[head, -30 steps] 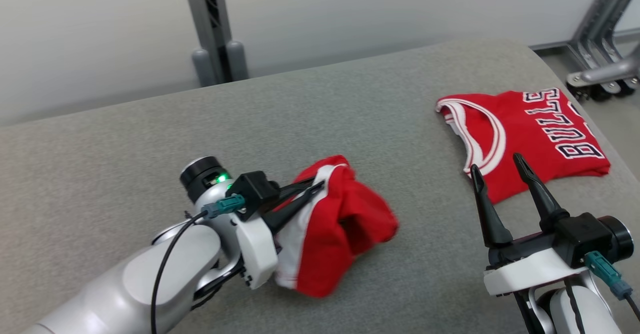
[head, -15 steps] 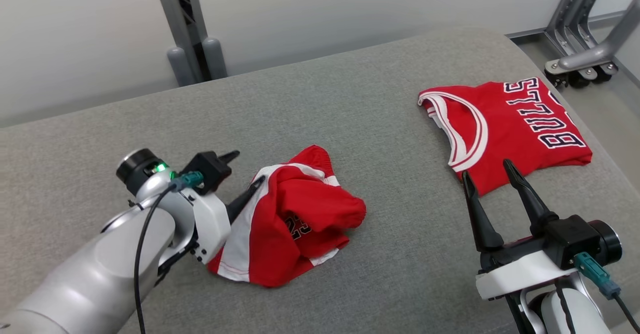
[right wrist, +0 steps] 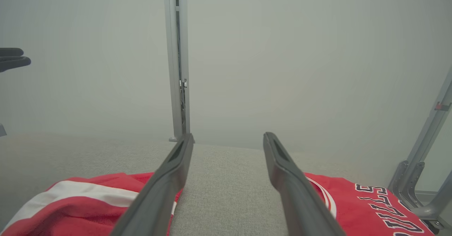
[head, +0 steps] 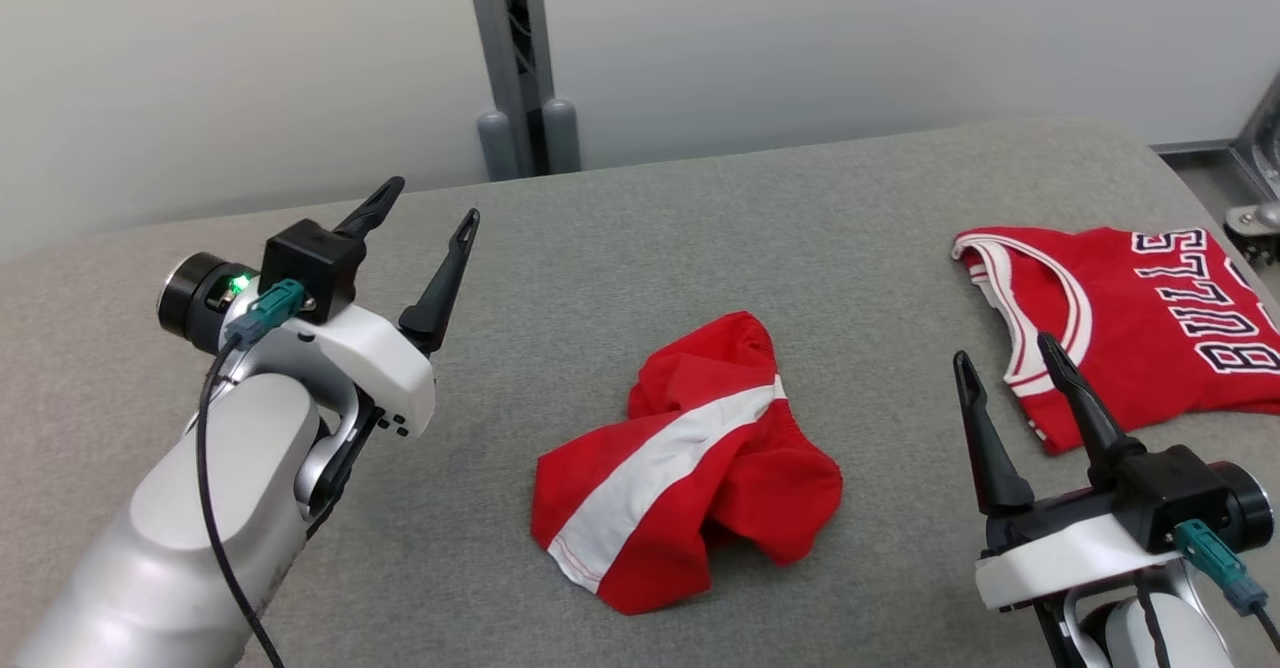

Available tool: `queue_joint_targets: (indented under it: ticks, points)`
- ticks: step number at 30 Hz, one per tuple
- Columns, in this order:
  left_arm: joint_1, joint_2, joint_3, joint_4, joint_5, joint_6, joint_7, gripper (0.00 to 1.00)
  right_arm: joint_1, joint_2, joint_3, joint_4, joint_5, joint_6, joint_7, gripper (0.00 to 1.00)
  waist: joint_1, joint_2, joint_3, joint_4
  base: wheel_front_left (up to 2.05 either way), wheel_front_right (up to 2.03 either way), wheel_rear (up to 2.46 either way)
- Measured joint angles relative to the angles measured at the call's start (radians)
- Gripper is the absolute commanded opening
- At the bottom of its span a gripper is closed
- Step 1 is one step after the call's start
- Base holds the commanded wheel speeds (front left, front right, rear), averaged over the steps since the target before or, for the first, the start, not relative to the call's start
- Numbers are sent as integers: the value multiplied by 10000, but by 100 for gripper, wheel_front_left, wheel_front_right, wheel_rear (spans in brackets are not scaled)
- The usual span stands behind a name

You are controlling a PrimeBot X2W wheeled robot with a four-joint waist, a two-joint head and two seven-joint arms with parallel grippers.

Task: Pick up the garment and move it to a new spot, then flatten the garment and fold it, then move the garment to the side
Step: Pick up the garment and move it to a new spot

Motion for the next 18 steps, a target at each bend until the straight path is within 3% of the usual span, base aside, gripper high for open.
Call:
queue_joint_targets:
  ticks: [8,14,15,18]
  points:
    - [2761,-612,3653,-3081,1601,677,-2,100,323,-6,-431,-94,-73,0,0,100,0,0,-324,1068,0,0,0]
    - [4943,-1879,6008,-4874,2800,644,-2,100,426,-36,-681,-314,-113,0,-2,100,0,0,-528,1676,0,0,0]
    - [4943,-1879,6008,-4874,2800,644,-2,100,426,-36,-681,-314,-113,0,-2,100,0,0,-528,1676,0,0,0]
    - [6249,-2541,7010,-5404,3708,188,-2,100,478,-113,-681,-384,-174,0,0,100,0,0,-642,1789,0,0,0]
